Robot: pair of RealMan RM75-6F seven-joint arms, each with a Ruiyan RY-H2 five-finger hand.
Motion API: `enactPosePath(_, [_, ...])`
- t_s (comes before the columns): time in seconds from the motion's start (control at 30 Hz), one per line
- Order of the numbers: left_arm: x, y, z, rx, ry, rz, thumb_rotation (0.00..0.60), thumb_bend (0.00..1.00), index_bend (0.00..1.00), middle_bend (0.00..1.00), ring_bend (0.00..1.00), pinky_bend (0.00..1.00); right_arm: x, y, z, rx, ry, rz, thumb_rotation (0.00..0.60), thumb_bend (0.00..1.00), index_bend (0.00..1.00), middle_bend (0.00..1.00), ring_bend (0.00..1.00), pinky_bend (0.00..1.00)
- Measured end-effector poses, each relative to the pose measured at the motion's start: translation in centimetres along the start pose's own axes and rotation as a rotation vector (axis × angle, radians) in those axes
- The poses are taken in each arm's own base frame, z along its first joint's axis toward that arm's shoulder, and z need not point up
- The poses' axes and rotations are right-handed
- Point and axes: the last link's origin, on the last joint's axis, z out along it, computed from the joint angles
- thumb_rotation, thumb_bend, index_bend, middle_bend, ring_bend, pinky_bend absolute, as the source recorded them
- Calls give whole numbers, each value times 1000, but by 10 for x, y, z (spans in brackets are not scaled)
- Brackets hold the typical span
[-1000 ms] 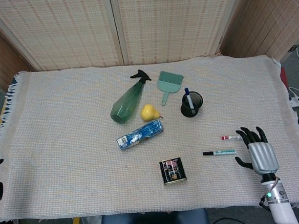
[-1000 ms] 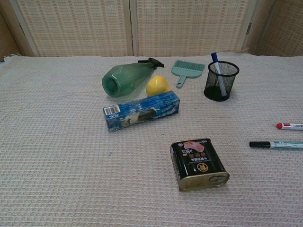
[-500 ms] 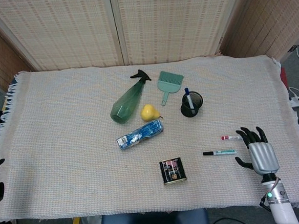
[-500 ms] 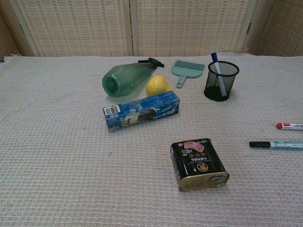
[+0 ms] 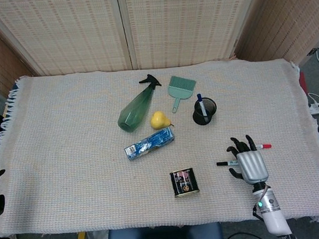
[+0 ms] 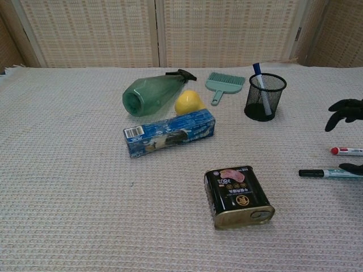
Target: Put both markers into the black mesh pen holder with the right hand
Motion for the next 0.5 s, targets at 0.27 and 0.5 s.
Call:
enactPosePath(0.27, [2,-1,-1,2,1,-11,600,512,151,15,0,266,-9,-50,31,71,-46,-71,600,125,354,130,223,64])
enactPosePath(0.5, [3,-2,-1,7,1,-21,600,511,151,15,0,266,-21,-49,36,15,-112,-155,600,125,354,130,224,64])
